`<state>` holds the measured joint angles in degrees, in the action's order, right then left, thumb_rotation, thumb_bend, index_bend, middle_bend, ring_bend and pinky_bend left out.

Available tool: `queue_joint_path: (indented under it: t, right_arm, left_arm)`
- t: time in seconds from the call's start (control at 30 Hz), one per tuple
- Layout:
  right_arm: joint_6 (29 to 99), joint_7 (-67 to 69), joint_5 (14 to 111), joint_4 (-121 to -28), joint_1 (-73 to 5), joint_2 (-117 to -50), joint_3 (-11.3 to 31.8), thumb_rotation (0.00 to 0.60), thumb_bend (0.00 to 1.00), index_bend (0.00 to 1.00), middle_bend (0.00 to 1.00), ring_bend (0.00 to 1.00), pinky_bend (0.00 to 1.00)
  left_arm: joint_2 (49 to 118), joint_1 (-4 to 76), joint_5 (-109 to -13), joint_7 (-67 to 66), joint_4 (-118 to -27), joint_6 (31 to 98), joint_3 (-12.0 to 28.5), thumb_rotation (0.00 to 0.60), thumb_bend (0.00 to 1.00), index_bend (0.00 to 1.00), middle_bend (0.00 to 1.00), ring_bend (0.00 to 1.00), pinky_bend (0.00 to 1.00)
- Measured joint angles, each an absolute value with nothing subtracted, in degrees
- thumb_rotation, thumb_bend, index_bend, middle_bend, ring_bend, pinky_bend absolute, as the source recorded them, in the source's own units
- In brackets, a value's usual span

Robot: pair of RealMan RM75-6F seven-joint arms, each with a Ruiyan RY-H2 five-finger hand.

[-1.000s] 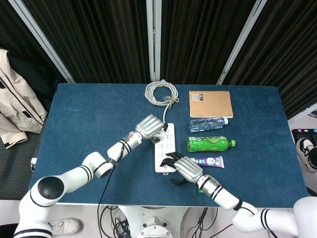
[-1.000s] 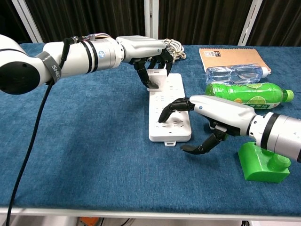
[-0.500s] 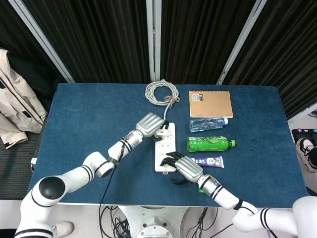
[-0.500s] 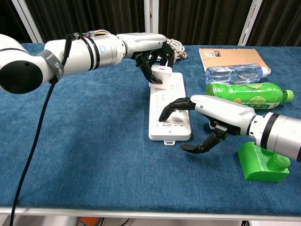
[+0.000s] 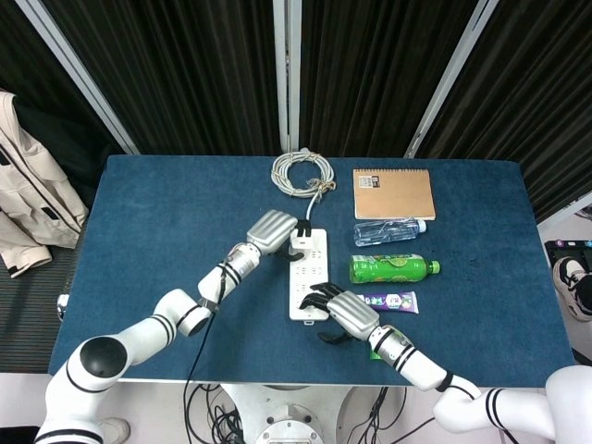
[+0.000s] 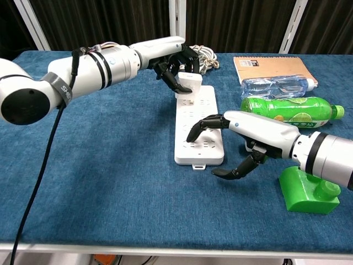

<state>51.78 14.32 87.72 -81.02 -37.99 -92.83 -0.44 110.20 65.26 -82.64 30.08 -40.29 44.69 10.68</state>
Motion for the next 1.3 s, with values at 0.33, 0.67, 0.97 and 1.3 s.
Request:
queue_joint_path:
  t: [0.33, 0.67, 0.97, 1.3]
  right_arm:
    - [52.53, 14.37, 87.34, -81.71, -37.84, -92.41, -0.10, 0.600, 0.24, 0.26, 0.26, 0.09, 0.13]
    - [59.79, 14.96, 91.22, -83.01, -36.20, -90.38, -0.17, 0.600, 0.24, 0.25, 0.26, 0.09, 0.13]
    - [70.76, 11.22, 95.23, -89.61, -31.32, -81.39, -1.59, 0.600, 0.24, 0.23, 0.26, 0.09, 0.13]
    - [81.68, 3.34, 94.50, -96.72, -21.55, -66.56, -3.77, 0.600, 0.27, 0.08, 0.20, 0.09, 0.13]
  left_arm:
    - [112.08, 63.05, -84.12, 35.55, -36.93, 51.55, 9.97, 0.600, 0.43, 0.71, 0.78, 0.67, 0.76]
    - [110.50, 58.40, -84.14, 34.67, -35.23, 62.30, 10.88, 0.600, 0.42, 0.51, 0.56, 0.43, 0.49]
    - [104.23, 53.80, -79.80, 17.27, -41.95, 55.17, 9.63, 0.600, 0.16, 0.18, 0.15, 0.03, 0.06]
    - [90.44, 42.53, -72.84, 2.79, -65.06, 62.59, 11.05, 0.600, 0.14, 0.17, 0.15, 0.03, 0.05]
